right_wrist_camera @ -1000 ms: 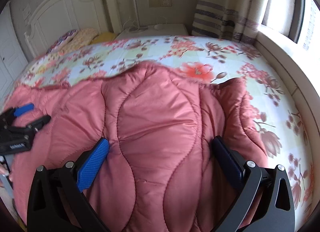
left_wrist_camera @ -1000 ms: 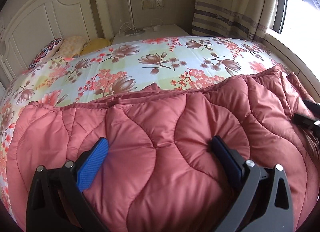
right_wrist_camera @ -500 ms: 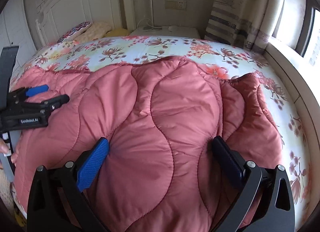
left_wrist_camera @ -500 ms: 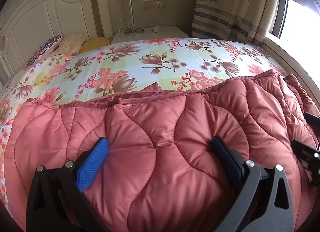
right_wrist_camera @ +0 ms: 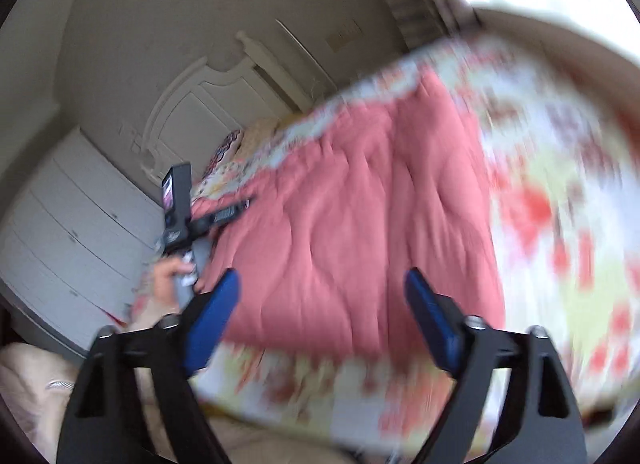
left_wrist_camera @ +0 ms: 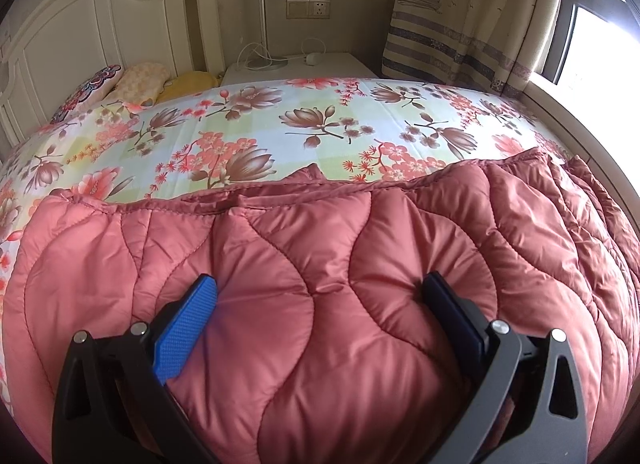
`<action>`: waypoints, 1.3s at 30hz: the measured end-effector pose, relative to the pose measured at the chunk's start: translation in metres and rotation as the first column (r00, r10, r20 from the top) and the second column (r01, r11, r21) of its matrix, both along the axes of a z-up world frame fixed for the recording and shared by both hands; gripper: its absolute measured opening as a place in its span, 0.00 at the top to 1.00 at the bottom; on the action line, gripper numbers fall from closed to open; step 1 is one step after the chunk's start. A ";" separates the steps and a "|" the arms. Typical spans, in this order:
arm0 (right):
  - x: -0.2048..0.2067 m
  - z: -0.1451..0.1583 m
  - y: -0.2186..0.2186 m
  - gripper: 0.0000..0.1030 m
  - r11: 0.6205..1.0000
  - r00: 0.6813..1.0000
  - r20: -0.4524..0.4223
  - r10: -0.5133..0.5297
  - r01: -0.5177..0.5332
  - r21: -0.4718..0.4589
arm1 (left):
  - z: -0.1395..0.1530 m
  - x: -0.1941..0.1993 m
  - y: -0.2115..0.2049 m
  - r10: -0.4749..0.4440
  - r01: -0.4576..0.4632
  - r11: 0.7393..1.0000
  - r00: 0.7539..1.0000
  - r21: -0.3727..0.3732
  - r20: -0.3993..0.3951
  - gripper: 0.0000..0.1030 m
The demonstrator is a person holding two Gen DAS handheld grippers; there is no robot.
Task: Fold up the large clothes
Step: 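Grasp the folded pink coat with the right tool and lift it off the bed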
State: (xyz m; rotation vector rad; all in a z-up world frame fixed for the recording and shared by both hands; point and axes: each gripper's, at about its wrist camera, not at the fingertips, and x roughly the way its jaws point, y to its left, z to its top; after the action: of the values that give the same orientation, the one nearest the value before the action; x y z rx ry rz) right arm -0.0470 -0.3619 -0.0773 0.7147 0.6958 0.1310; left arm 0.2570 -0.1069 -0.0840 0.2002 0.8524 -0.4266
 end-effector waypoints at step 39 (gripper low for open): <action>0.093 0.016 -0.020 0.67 0.919 0.888 0.308 -0.342 0.385 -0.089 | 0.007 0.025 -0.153 -0.055 0.016 0.984 0.974 0.176 0.218 0.02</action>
State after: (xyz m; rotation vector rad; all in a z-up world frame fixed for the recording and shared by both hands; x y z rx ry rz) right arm 0.0456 -0.3818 -0.0614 0.6554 0.2789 -0.1607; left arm 0.2822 -0.2596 -0.0768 0.4170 0.6655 -0.3557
